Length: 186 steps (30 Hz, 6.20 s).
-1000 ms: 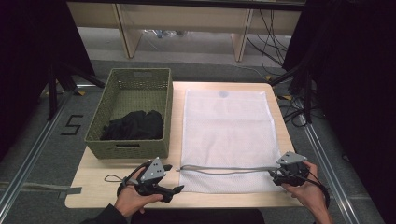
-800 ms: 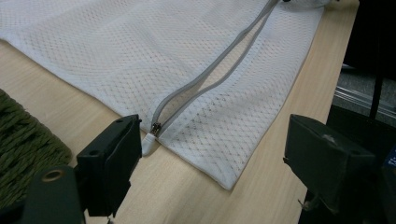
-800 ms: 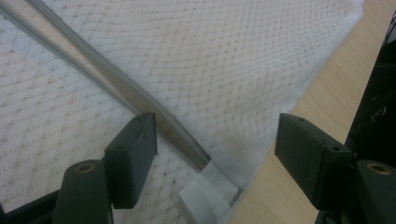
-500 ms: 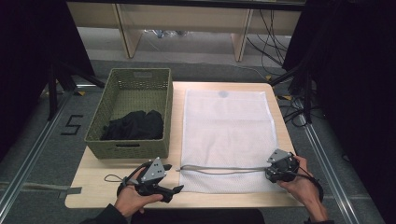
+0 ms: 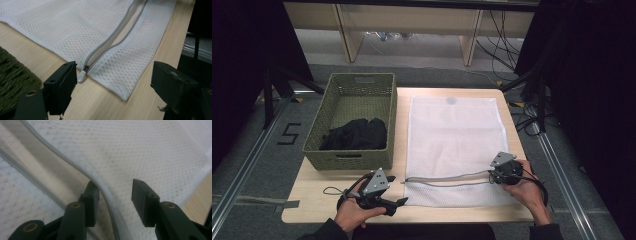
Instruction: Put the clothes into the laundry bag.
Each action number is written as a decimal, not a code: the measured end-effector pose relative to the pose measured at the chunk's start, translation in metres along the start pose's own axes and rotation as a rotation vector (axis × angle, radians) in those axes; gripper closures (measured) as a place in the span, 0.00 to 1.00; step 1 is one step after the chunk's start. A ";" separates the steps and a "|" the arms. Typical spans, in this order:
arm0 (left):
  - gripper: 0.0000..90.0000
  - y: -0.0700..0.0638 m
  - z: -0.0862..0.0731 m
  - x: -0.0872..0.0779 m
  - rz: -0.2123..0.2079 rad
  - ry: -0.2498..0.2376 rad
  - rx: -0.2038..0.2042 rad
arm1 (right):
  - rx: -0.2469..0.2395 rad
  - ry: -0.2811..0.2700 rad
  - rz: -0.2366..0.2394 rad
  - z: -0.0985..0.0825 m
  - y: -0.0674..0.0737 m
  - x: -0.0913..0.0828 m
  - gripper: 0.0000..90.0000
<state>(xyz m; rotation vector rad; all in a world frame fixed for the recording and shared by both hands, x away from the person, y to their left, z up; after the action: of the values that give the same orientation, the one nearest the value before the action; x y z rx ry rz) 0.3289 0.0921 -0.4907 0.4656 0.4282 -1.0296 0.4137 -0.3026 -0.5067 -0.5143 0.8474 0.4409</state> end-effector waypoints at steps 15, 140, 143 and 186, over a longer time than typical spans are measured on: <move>0.24 0.000 0.000 0.000 0.002 -0.003 -0.011 | -0.033 -0.086 0.175 0.035 0.031 0.014 0.83; 0.69 0.266 -0.052 0.019 0.165 0.623 -0.079 | -0.025 -0.146 0.198 0.067 0.034 0.000 0.99; 0.69 0.264 -0.049 0.017 0.142 0.615 -0.084 | -0.040 -0.153 0.201 0.068 0.034 0.001 0.99; 0.73 0.253 -0.043 0.017 0.086 0.573 -0.149 | -0.026 -0.146 0.201 0.067 0.034 -0.001 1.00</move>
<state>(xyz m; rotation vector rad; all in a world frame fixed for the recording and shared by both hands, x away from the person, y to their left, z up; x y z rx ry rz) 0.5555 0.2144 -0.4939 0.6380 0.9797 -0.7631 0.4334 -0.2361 -0.4777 -0.4171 0.7560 0.6670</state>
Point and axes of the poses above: each handheld gripper's, and its own axes: x roughly forward along the jaws, z roughly out of its top, y roughly to its left, the point moved 3 cm from there along x, roughly forward along the jaws, and after that the axes turned 14 degrees about x, right-handed, at the moved point
